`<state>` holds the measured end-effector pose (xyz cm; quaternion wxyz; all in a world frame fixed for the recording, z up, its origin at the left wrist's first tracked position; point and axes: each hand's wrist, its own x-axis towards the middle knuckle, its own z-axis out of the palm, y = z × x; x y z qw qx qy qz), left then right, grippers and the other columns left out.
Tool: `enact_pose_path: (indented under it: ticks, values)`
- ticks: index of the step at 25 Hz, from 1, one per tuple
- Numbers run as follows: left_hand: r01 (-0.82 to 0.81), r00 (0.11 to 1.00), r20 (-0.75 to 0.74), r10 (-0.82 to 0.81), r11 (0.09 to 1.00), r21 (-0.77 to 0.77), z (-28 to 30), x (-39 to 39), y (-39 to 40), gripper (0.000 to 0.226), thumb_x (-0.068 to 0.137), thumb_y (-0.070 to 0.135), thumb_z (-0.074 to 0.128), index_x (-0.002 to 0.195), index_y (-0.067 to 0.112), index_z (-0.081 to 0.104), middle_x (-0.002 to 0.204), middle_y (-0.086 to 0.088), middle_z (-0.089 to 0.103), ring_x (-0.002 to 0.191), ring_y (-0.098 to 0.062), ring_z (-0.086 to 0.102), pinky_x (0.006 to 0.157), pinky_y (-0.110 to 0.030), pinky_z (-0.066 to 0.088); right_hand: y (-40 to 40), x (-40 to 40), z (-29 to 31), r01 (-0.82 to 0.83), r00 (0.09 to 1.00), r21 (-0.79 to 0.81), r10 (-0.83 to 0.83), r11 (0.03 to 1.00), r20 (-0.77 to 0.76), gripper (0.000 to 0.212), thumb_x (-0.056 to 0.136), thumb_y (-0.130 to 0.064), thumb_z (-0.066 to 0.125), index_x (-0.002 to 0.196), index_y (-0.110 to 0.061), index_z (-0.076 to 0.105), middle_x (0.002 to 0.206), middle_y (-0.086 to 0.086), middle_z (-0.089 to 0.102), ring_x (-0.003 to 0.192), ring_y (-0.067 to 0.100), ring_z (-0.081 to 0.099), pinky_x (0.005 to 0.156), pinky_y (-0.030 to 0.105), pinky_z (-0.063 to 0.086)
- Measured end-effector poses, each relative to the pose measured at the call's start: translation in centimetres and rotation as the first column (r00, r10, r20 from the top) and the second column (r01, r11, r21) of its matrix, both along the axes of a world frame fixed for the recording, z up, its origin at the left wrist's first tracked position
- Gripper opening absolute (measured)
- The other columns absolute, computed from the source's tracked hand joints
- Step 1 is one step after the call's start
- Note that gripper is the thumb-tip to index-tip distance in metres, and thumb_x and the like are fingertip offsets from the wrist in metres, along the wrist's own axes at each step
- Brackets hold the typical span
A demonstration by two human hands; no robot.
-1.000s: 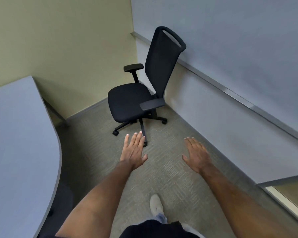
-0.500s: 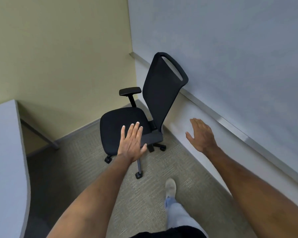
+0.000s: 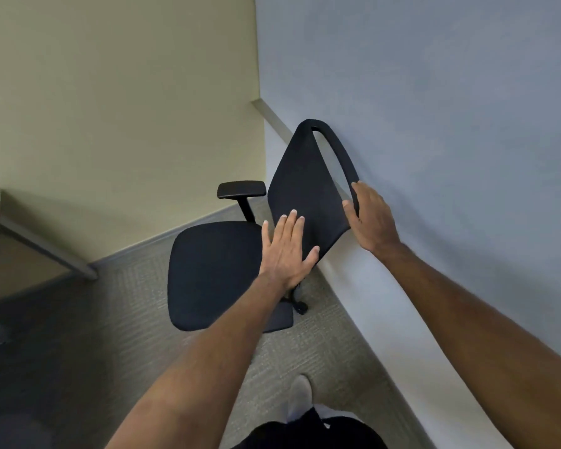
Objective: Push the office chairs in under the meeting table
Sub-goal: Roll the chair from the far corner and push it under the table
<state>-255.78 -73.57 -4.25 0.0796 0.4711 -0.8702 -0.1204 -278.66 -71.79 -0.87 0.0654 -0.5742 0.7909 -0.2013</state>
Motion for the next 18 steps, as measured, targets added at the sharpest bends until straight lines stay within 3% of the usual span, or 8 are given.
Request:
enact_pose_path:
  ticks: [6, 12, 16, 18]
  values:
    - [0.026, 0.994, -0.113, -0.006, 0.984, 0.175, 0.2, -7.8, -3.0, 0.078, 0.108, 0.060, 0.035, 0.169, 0.016, 0.015, 0.178, -0.004, 0.012, 0.163, -0.024, 0.010, 0.131, -0.058, -0.006, -6.3, -4.3, -0.9, -0.007, 0.992, -0.014, 0.009, 1.000, 0.128, 0.058, 0.111, -0.047, 0.039, 0.159, -0.014, 0.038, 0.162, 0.009, 0.047, 0.149, 0.030, 0.044, 0.122, 0.052, 0.041]
    - [0.024, 0.969, -0.236, 0.074, 0.921, 0.388, 0.6, -10.2, -4.6, 0.085, 0.107, 0.060, 0.042, 0.170, 0.015, 0.009, 0.179, -0.006, 0.006, 0.163, -0.025, 0.014, 0.132, -0.051, 0.018, -9.2, -3.5, -1.4, 0.119, 0.860, 0.064, -0.135, 0.991, 0.492, 0.070, 0.105, -0.048, 0.050, 0.166, -0.018, 0.029, 0.171, 0.005, 0.035, 0.157, 0.025, 0.034, 0.129, 0.045, 0.031]
    - [0.024, 0.954, -0.275, 0.120, 0.883, 0.469, 1.0, -10.2, -5.1, 0.093, 0.104, 0.062, 0.051, 0.170, 0.016, 0.006, 0.179, -0.004, 0.002, 0.163, -0.026, 0.011, 0.131, -0.051, 0.021, -9.1, -2.7, -1.3, 0.199, 0.835, 0.067, -0.204, 0.978, 0.511, 0.065, 0.105, -0.044, 0.051, 0.163, -0.020, 0.036, 0.168, 0.005, 0.041, 0.154, 0.027, 0.040, 0.126, 0.049, 0.037]
    - [0.030, 0.953, -0.274, 0.126, 0.865, 0.501, 1.2, -10.1, -5.1, 0.098, 0.102, 0.064, 0.054, 0.170, 0.016, 0.004, 0.179, -0.003, 0.000, 0.164, -0.027, 0.009, 0.131, -0.051, 0.020, -8.5, -2.6, -1.1, 0.213, 0.812, 0.050, -0.205, 0.976, 0.546, 0.061, 0.104, -0.041, 0.051, 0.161, -0.019, 0.040, 0.165, 0.005, 0.045, 0.151, 0.025, 0.044, 0.122, 0.044, 0.040]
